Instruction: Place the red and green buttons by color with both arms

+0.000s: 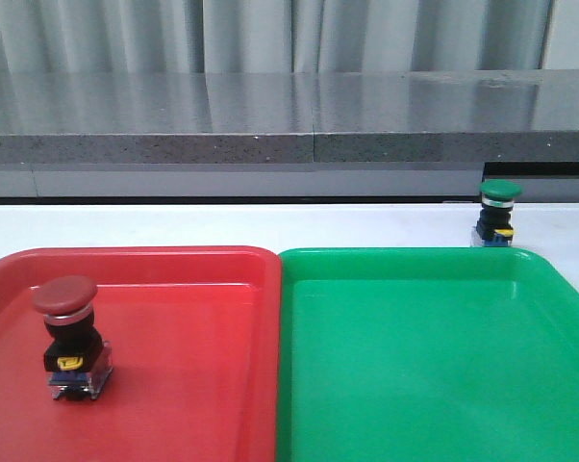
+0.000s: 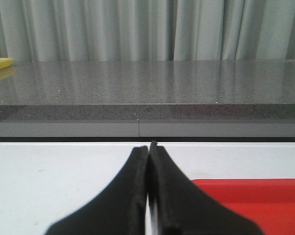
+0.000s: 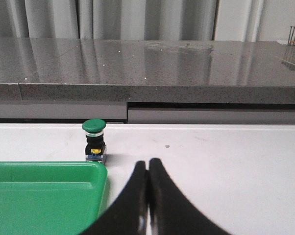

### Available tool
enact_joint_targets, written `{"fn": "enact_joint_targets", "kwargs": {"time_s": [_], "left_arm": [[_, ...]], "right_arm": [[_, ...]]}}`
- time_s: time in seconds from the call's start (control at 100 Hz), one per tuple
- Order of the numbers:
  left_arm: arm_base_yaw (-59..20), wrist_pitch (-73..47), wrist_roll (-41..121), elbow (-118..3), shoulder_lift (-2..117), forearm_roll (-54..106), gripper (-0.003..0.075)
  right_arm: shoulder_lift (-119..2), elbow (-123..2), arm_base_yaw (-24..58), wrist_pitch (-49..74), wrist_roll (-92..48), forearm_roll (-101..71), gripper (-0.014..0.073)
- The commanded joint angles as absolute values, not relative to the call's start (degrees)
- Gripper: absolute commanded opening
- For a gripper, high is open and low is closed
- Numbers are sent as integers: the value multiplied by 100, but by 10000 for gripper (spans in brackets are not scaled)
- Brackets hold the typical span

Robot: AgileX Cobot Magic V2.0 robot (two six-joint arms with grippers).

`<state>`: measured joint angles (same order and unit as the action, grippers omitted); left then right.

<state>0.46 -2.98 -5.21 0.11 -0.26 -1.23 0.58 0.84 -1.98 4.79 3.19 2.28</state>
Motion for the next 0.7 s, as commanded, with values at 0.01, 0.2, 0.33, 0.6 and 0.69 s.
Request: {"fn": "enact_joint_targets", "kwargs": {"time_s": [0.01,0.2,0.33,0.6,0.69], "left_arm": [[62,116,-580,76,-205,-123,-20],[62,116,-580,76,-205,-123,-20],[62,116,-580,76,-205,-123,-20],[62,116,-580,76,-205,-123,-20],[62,116,-580,76,-205,-123,-20]], "right_arm": [[140,-418,-201,248,276,274,-64],[-196,-1301,-201,780,276,279,-64],[-584,-1913,-201,1012,276,279,-64],[-1643,-3116,-201,1081,276,279,-64],[-1993,-3460,-201,1158,276,279,-64]]}}
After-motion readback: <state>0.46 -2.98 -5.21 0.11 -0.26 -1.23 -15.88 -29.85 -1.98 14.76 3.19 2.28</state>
